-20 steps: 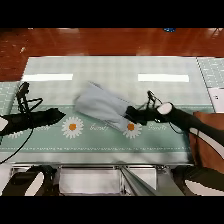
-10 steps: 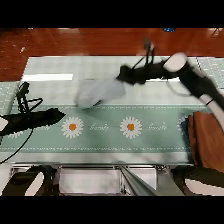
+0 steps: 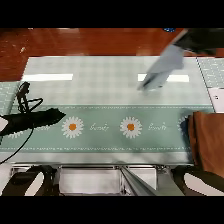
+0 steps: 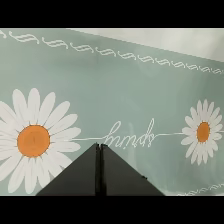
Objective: Fold the shirts.
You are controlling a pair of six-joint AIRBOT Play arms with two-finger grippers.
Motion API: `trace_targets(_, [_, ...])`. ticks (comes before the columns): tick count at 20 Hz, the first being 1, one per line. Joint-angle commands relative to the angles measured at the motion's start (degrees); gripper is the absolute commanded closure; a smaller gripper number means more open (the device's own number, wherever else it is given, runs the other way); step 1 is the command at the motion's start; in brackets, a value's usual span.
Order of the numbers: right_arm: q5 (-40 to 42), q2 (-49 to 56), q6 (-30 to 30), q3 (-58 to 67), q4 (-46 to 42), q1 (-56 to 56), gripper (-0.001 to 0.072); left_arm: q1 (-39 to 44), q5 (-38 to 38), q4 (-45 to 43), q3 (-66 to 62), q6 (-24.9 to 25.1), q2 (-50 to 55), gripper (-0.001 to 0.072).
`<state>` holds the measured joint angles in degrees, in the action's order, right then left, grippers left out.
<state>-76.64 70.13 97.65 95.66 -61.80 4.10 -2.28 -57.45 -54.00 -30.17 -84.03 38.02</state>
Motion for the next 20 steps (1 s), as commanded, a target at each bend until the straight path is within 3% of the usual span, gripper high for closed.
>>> trace_targets(1, [-10.8,-5.11,3.78,0.63,-10.01,9.9,0.0688,2.21,1.11,-0.02,0.04,0.04,0.02,0.0687])
trace_targets(7, [-22.75,-11.26,4.48,0.35,-11.82,28.41,0.0688,7.78,4.55,0.0,0.04,0.02,1.29,0.0687])
trace_targets(10, [-29.75,-15.34,2.43,-3.96,-17.51,35.74,0.0688,10.56,6.93,0.02,0.04,0.0,2.62,0.0687])
trace_targets(15, [-29.79,-25.03,-2.23,-17.44,-35.76,47.39,0.0687,12.79,9.7,0.02,0.04,0.0,4.72,0.0687])
trace_targets(20, [-29.7,-32.17,-1.86,-36.04,-42.21,55.6,0.0687,12.79,9.6,0.02,0.04,0.0,4.98,0.0687])
